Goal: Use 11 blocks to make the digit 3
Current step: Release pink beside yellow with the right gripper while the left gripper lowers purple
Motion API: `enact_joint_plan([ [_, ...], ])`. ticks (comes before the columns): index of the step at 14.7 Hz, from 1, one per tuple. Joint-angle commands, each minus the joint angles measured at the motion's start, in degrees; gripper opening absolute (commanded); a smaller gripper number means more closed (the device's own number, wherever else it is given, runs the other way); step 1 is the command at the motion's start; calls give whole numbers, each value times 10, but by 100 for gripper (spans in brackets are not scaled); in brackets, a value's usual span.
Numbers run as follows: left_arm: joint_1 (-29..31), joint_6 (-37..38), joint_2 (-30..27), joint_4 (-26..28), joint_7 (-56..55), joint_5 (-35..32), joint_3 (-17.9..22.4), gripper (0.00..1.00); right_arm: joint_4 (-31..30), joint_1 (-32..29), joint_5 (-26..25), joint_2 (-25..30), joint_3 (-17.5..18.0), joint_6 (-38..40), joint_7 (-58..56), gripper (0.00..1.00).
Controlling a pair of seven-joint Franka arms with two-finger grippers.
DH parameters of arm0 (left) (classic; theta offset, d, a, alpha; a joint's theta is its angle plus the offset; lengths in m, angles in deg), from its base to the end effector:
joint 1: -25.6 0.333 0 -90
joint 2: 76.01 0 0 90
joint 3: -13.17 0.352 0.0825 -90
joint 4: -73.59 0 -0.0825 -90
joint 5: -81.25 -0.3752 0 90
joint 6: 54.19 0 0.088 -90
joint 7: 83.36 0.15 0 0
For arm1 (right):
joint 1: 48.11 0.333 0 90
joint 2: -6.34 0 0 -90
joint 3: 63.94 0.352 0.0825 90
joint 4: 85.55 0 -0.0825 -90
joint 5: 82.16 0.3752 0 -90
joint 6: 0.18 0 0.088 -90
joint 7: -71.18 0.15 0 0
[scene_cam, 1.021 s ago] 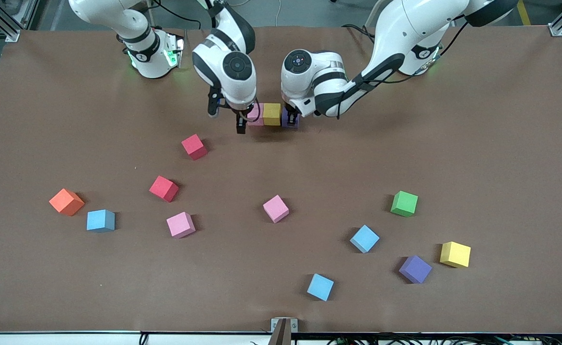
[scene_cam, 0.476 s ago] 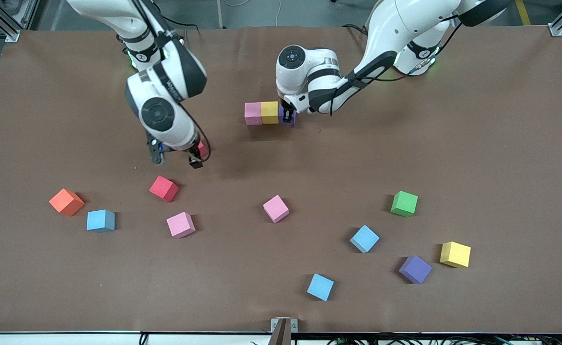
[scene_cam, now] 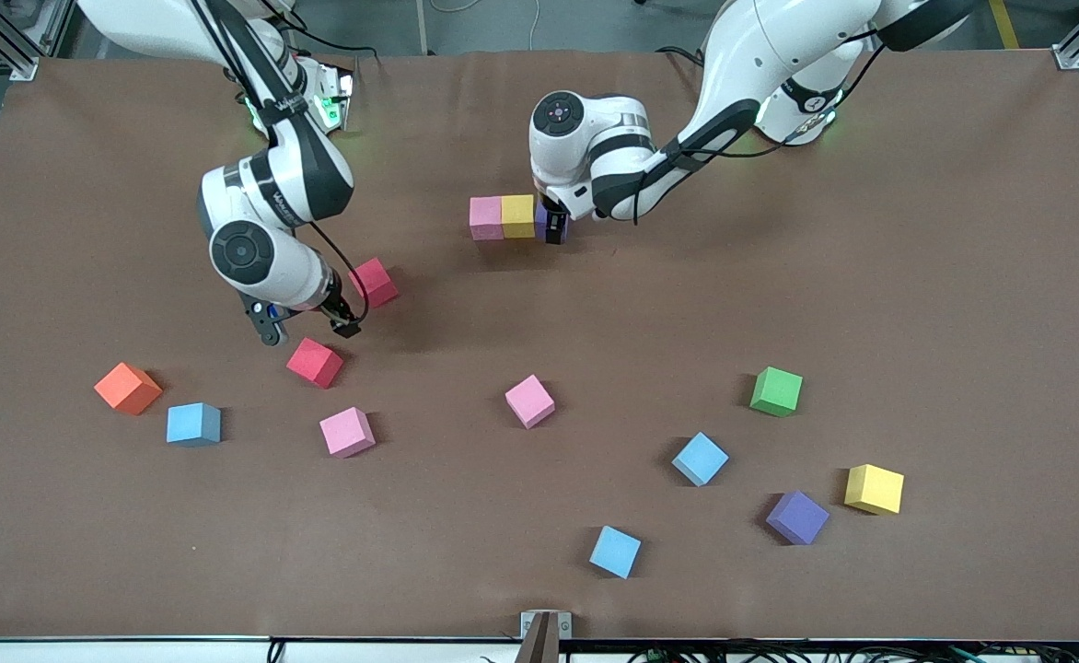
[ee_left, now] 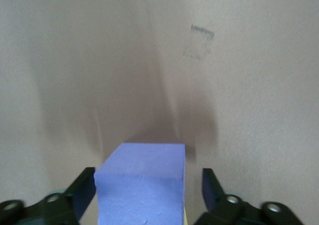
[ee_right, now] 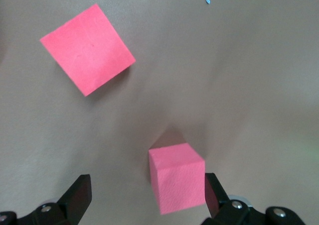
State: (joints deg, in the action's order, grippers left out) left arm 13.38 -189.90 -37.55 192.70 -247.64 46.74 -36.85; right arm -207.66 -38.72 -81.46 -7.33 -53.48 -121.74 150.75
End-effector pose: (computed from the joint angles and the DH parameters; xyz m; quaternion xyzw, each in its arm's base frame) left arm 0.2872 -0.5023 0.1908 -0.7610 -0.6460 0.0402 0.0437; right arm 0.5010 0.1815 0.2793 0.8586 -0.4972 -0.0989 0.0759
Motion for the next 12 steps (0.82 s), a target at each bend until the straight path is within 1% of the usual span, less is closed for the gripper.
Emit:
enact_joint_plan([
  [1, -13, 57, -11, -21, -228, -40, -38, 100, -29, -10, -6, 8, 11, -34, -18, 100],
  [3, -7, 81, -20, -26, -227, -39, -62, 100, -56, -10, -4, 11, 11, -74, -17, 100],
  [5, -5, 101, -22, -33, -226, -39, -68, 100, -89, -8, -4, 15, 12, -117, -17, 100],
  [7, 10, 135, -31, -50, -207, -40, -69, 100, -107, -7, -4, 21, 12, -128, -17, 100],
  [10, 47, 167, -42, -81, -82, -40, -87, 100, -131, -3, 2, 37, 14, -136, -15, 100],
  [12, 72, 179, -44, -98, 14, -41, -91, 100, -151, -3, 4, 38, 14, -162, -13, 100],
])
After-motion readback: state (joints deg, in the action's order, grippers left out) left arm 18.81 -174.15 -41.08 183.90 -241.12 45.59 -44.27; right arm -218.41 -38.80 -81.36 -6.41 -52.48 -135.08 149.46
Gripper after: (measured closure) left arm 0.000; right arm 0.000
